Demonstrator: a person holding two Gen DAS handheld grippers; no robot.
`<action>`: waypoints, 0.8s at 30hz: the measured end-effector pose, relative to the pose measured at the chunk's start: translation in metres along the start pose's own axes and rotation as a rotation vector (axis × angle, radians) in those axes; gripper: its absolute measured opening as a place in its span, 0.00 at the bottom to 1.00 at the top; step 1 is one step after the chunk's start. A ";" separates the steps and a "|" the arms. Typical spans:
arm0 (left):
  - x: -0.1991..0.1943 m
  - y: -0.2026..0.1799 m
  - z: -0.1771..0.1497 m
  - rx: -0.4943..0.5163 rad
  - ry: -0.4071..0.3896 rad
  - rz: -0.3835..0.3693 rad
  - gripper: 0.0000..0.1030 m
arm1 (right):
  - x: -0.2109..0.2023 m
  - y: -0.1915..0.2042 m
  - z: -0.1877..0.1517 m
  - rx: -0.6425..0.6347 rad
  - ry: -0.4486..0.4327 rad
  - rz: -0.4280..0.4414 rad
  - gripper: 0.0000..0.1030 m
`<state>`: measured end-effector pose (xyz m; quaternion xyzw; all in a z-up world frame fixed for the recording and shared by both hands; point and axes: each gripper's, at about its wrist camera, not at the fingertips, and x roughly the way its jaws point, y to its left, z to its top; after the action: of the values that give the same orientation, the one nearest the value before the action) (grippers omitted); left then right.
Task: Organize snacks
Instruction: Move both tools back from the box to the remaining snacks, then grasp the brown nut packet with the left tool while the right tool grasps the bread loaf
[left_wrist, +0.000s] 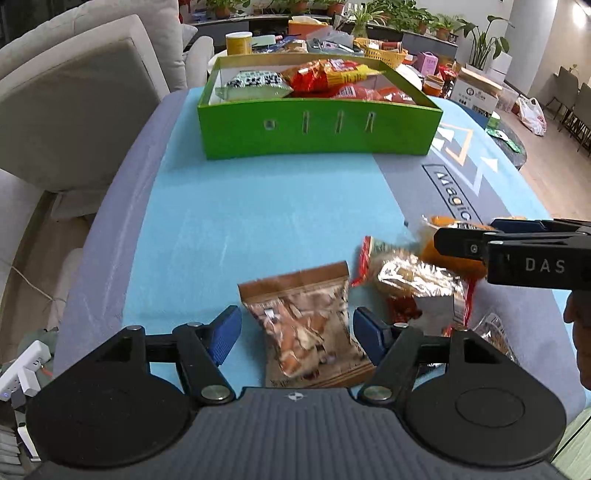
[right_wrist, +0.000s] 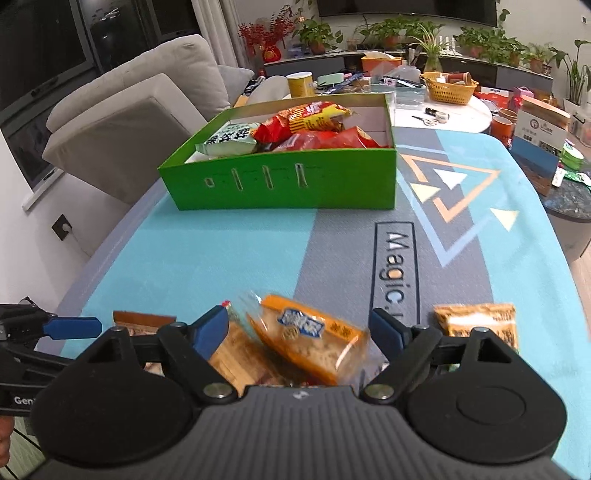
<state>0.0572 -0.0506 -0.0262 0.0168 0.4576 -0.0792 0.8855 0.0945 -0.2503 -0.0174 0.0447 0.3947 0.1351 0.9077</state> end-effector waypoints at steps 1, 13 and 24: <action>0.002 -0.001 -0.001 -0.002 0.004 0.000 0.62 | -0.001 -0.001 -0.003 0.003 -0.002 0.000 0.93; 0.015 -0.005 -0.005 -0.017 0.038 -0.002 0.62 | 0.010 0.002 -0.015 -0.028 0.002 -0.042 0.94; 0.022 -0.008 -0.005 0.010 0.046 0.003 0.63 | 0.018 0.001 -0.014 -0.013 -0.007 -0.063 0.94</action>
<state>0.0640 -0.0611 -0.0467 0.0236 0.4773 -0.0799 0.8748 0.0958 -0.2446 -0.0392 0.0269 0.3920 0.1086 0.9132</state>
